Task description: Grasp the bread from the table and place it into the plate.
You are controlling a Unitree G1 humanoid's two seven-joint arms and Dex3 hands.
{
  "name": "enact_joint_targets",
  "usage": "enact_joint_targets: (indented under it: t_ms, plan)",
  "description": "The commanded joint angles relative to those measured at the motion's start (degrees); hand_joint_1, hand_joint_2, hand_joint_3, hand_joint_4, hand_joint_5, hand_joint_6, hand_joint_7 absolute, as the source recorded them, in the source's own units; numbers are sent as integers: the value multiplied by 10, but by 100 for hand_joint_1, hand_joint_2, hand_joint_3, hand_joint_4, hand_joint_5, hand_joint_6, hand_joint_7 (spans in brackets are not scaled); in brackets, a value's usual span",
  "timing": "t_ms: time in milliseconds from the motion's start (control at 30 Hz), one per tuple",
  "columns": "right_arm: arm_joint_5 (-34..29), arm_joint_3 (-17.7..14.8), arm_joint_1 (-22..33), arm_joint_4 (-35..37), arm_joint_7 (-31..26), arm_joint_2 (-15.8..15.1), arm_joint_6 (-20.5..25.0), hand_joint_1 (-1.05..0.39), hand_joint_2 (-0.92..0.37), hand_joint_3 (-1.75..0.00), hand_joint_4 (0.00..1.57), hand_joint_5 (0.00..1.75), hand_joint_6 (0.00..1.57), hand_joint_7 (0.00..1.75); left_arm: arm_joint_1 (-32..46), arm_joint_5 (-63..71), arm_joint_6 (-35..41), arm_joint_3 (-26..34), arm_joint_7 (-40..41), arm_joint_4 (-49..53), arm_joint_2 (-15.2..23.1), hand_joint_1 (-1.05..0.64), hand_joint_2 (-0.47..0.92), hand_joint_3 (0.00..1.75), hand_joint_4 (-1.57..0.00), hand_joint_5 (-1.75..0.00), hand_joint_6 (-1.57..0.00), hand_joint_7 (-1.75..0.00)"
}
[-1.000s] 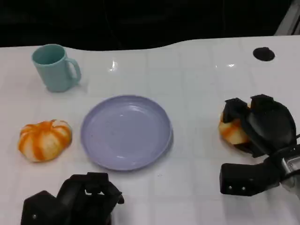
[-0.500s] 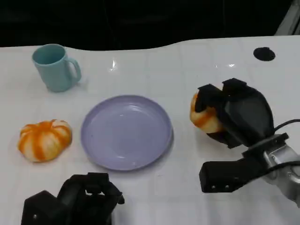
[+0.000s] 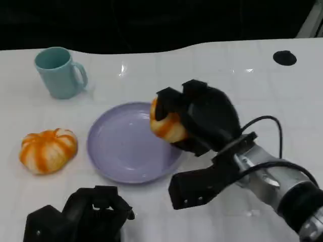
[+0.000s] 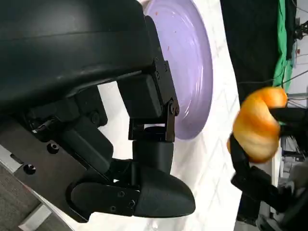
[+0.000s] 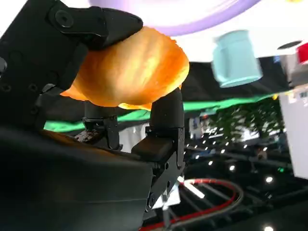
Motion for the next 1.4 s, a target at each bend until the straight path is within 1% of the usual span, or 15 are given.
enact_joint_targets:
  t_ms: [33,100,167,367,400,467,500,533,567,633,700,800,933,1133,1400]
  plan:
    - [-4,13,-36,60,-28,30,-5,-27,-53,-76,96,175,73,169,2,3,-9,2,-1,1,9,-105,54,70,-157,-122,-138,-86]
    - [0,17,-48,85,-29,46,-5,-30,-66,-53,93,175,72,168,3,2,-7,2,-1,-2,8,-105,54,69,-157,-122,-138,-86]
    - [5,17,-58,106,-29,58,-6,-28,-69,-44,92,175,71,168,5,3,0,1,3,-7,8,-105,54,69,-157,-122,-139,-86]
    - [6,20,-83,159,-51,86,-12,-21,-71,-39,90,175,68,173,6,2,-3,1,-1,-5,10,-105,53,69,-157,-122,-139,-85]
    - [7,19,-86,164,-50,88,-13,-20,-71,-40,87,175,69,166,6,4,-5,0,0,-4,11,-105,54,69,-157,-122,-139,-85]
    - [11,18,-90,171,-41,92,-13,-20,-70,-35,82,165,79,128,6,3,-4,0,-1,-4,11,-105,54,69,-157,-122,-139,-85]
    - [13,17,-92,173,-33,93,-12,-23,-73,-27,84,147,86,101,6,3,-3,0,-1,-5,10,-105,54,69,-157,-122,-139,-85]
    - [14,18,-94,175,-26,94,-9,-27,-79,-15,87,122,94,70,6,3,-3,-1,0,-5,10,-105,54,69,-157,-122,-139,-85]
    - [15,19,-96,175,-12,95,-4,-30,-83,-9,90,107,100,52,6,4,-3,-1,1,-5,10,-105,54,69,-157,-122,-139,-85]
    - [12,23,-99,174,9,96,10,-32,-89,-4,83,72,94,21,7,5,-1,-2,3,-7,9,-105,54,69,-157,-122,-139,-85]
    - [9,28,-101,170,33,96,26,-35,-91,-3,71,51,83,6,7,5,0,-3,4,-8,9,-105,54,69,-157,-122,-139,-85]
    - [-2,44,-105,161,78,92,54,-43,-92,-8,46,28,56,1,7,3,-7,-2,0,-6,9,-105,54,68,-157,-122,-139,-85]
    - [-2,53,-103,144,122,86,67,-55,-92,-10,24,15,39,0,6,7,-12,-3,2,-3,10,-105,56,68,-157,-123,-138,-85]
    - [9,52,-90,109,152,75,68,-67,-92,-13,18,13,34,0,6,10,-6,-1,4,-6,11,-105,56,67,-157,-123,-138,-85]
    - [9,51,-65,54,149,50,62,-69,-92,-17,22,17,35,1,2,6,-7,-1,0,-1,11,-105,56,66,-157,-123,-139,-86]
